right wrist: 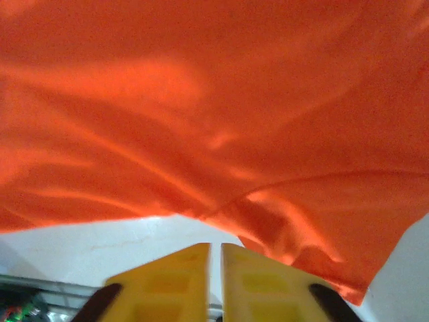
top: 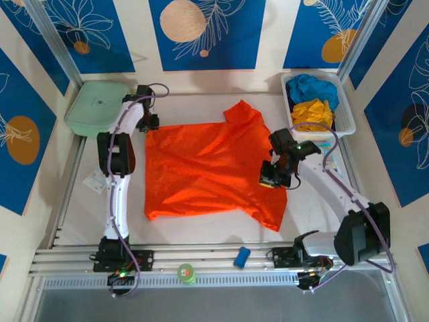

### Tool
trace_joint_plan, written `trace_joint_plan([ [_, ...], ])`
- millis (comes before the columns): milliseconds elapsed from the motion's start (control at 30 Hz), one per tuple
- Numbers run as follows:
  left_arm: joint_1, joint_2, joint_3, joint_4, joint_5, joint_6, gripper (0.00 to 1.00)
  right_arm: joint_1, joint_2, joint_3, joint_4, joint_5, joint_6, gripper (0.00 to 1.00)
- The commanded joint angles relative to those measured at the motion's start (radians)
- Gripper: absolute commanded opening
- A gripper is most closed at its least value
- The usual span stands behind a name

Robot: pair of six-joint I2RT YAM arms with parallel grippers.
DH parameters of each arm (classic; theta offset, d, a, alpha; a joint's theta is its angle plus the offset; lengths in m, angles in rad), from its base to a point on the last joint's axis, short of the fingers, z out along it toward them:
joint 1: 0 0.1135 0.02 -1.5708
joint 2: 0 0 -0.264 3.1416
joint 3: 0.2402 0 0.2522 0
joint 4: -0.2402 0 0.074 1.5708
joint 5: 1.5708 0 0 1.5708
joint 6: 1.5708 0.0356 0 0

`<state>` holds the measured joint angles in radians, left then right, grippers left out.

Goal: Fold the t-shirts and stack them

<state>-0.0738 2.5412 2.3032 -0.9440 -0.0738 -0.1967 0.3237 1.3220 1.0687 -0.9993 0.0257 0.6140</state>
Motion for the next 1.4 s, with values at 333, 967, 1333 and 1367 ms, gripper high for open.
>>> trace_joint_plan([
  [333,0.006,-0.107,-0.168,0.082,0.052,-0.012,0.00,-0.173,0.497,0.540,0.132,0.107,-0.348,0.63],
  [967,0.006,-0.209,-0.179,0.050,0.044,-0.046,0.00,-0.222,1.202,1.228,-0.085,0.196,-0.548,0.45],
  [1333,0.007,-0.263,-0.252,0.080,0.042,-0.082,0.00,-0.203,1.280,1.306,-0.143,0.168,-0.519,0.00],
  [1367,0.006,-0.265,-0.256,0.082,0.042,-0.087,0.00,-0.202,1.266,1.302,-0.145,0.170,-0.516,0.00],
])
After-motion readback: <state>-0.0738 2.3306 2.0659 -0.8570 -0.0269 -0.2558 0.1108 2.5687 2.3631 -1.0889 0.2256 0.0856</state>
